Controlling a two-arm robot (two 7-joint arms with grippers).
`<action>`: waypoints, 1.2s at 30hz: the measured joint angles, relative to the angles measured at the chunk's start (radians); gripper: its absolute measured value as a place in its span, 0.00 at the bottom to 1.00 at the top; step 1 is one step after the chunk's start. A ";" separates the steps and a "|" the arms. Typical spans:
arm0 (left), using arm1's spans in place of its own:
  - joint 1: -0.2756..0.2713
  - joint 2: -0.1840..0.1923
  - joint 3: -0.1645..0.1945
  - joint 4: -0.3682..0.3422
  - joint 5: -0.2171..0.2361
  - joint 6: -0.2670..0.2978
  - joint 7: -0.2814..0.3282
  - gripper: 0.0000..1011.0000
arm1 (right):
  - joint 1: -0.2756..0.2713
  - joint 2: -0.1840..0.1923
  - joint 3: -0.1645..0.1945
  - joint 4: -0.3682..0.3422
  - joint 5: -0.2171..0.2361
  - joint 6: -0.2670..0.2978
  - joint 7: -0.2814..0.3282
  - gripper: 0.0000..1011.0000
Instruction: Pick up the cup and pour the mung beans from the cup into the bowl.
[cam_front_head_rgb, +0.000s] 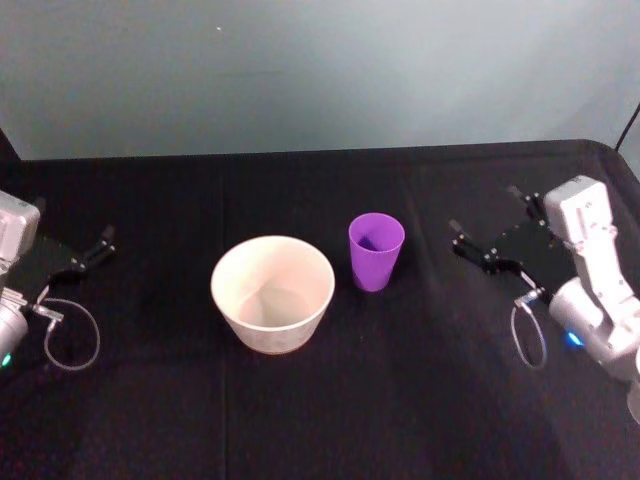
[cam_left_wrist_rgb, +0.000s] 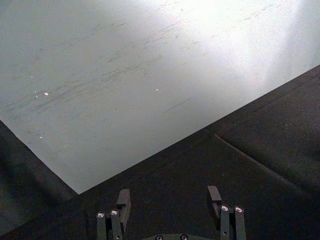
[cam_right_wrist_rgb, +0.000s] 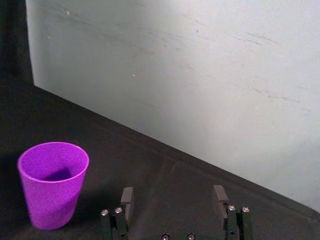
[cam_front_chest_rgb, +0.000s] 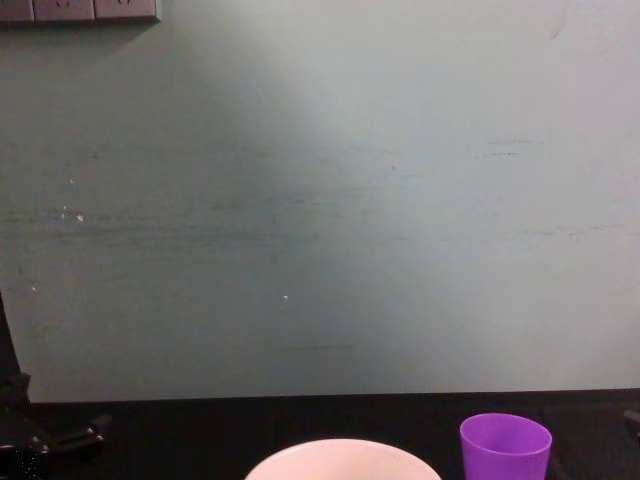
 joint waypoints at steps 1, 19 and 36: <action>0.000 0.000 0.000 0.000 0.000 0.000 0.000 0.99 | -0.019 0.006 0.013 -0.010 0.015 -0.012 0.013 0.99; 0.000 0.000 0.000 0.000 0.000 0.000 0.000 0.99 | -0.099 0.004 0.059 0.086 0.295 -0.156 0.427 0.99; 0.000 0.000 0.000 0.000 0.000 0.000 0.000 0.99 | 0.001 -0.108 0.022 0.198 0.260 -0.159 0.529 0.99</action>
